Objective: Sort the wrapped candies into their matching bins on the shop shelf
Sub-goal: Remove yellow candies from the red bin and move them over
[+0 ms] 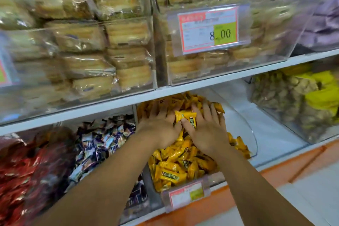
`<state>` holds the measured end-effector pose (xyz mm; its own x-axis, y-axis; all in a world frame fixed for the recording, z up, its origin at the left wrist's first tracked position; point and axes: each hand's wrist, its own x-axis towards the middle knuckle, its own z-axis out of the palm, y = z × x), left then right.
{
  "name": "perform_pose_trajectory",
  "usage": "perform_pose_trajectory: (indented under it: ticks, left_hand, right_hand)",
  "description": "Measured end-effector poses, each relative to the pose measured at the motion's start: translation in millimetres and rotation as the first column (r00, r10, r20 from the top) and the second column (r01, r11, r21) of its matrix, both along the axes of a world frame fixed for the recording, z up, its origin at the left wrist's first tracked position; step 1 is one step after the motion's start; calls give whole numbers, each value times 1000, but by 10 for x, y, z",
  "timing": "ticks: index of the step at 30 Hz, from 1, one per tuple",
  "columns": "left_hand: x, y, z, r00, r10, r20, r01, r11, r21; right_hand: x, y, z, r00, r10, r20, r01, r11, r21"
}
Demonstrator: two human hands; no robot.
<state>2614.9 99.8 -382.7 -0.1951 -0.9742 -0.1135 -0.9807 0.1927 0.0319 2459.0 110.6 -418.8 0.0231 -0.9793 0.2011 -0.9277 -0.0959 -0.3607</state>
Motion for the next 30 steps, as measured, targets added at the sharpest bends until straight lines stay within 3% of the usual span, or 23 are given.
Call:
perform_pose_trajectory:
  ticks: [3,9,12,16,20,24,30]
  left_hand:
    - [-14,-6,52,1000,12,-2,-12,999,41]
    - [132,314,374,946,-70,-317,22,988,-154]
    - [485,731,546,911,-51,-410,-47,973,-225]
    - [1190,1408,517,885,122,-450,-253,936,-244]
    - [1942,1917,329,864,273,-423,-406,875,-264]
    - [2543,2286,145,814,402,-420,-540,791,-288]
    - [2951,2434,-76,799,388,-460,-532,811,-241]
  right_hand:
    - [3,-44,16,1000,15,6,-16,997,82]
    - [-48,60,227,971,18,237,-17,1000,-9]
    - [-17,204,322,991,7,137,-12,999,35]
    - [196,433,452,999,1,33,-1,1000,11]
    - [800,825,723,968,231,99,-221,970,-97]
    - [1620,1209,813,859,490,148,-483,871,-85]
    - [2631,1290,742,725,669,167,-673,739,-40]
